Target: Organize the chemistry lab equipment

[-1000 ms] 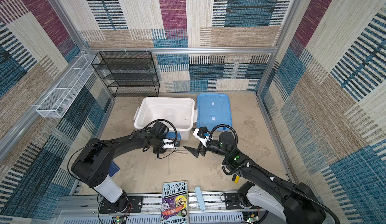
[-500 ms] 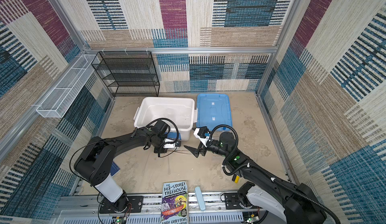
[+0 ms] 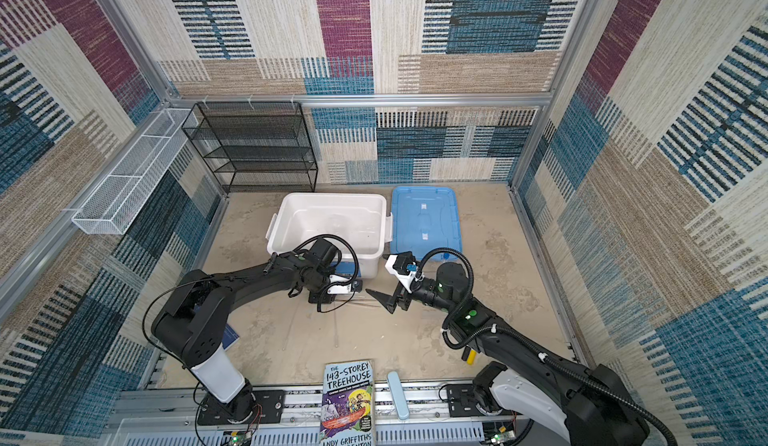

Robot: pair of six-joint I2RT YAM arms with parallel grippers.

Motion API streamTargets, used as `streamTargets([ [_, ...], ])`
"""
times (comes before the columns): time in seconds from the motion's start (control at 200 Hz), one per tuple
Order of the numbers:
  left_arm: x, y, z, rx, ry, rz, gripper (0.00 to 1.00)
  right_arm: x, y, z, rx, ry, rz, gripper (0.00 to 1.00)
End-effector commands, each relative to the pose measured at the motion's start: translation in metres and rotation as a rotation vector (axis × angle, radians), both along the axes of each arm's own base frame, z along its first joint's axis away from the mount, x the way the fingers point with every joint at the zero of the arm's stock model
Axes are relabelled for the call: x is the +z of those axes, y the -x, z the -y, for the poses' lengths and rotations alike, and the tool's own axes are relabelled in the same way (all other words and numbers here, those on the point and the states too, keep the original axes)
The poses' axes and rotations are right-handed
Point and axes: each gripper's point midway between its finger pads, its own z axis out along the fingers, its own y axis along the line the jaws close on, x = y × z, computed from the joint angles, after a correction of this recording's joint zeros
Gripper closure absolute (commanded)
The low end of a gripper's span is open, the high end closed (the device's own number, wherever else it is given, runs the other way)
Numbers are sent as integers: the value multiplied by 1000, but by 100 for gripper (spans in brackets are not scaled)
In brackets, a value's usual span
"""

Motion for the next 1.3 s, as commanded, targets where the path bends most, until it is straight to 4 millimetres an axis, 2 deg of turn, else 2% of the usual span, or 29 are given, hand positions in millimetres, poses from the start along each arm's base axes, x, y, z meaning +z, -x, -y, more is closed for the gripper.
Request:
streamTargets([
  [0.0, -16, 33, -14, 3, -66, -170, 84, 4, -2, -1, -9, -4, 15, 4],
  [0.155, -19, 36, -17, -6, -87, -172, 85, 5, -2, 0, -12, -6, 14, 4],
  [0.431, -11, 31, -19, -7, -108, -89, 86, 5, -2, 0, -12, -4, 12, 4],
  [0.566, -11, 38, -17, -11, -95, -116, 86, 5, -4, 0, -17, -4, 12, 4],
  [0.726, -14, 36, -17, -9, -111, -142, 88, 4, -4, 0, -19, 0, 7, 4],
  [0.906, -18, 39, -19, 16, -120, -164, 83, 3, -4, 1, -24, 1, 6, 4],
  [1.082, -17, 38, -19, 11, -134, -168, 91, 3, -4, 0, -22, 3, 1, 4],
  [1.172, -16, 37, -19, 14, -131, -163, 99, 3, -4, 0, -24, 4, 2, 4],
  [1.297, -14, 33, -20, 16, -133, -136, 100, 4, -4, 1, -27, 2, 7, 4],
])
